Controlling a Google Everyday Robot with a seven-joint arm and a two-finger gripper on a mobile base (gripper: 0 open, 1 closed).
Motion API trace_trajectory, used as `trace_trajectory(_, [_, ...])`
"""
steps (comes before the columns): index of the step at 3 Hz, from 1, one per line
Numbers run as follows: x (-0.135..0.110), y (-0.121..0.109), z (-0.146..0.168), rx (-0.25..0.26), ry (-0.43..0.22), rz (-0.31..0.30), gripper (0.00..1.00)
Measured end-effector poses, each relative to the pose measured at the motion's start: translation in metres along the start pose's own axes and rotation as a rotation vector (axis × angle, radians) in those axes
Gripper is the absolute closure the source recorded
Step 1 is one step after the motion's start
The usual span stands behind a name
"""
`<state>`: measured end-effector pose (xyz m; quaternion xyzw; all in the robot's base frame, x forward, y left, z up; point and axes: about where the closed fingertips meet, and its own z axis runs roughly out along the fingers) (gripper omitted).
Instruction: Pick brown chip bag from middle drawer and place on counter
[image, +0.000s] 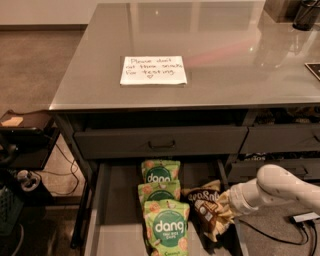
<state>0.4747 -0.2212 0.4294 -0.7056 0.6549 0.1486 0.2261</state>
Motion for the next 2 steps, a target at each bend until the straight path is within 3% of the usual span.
trace_trajectory(2, [-0.045, 0.011, -0.112, 0.196, 0.068, 0.053, 1.00])
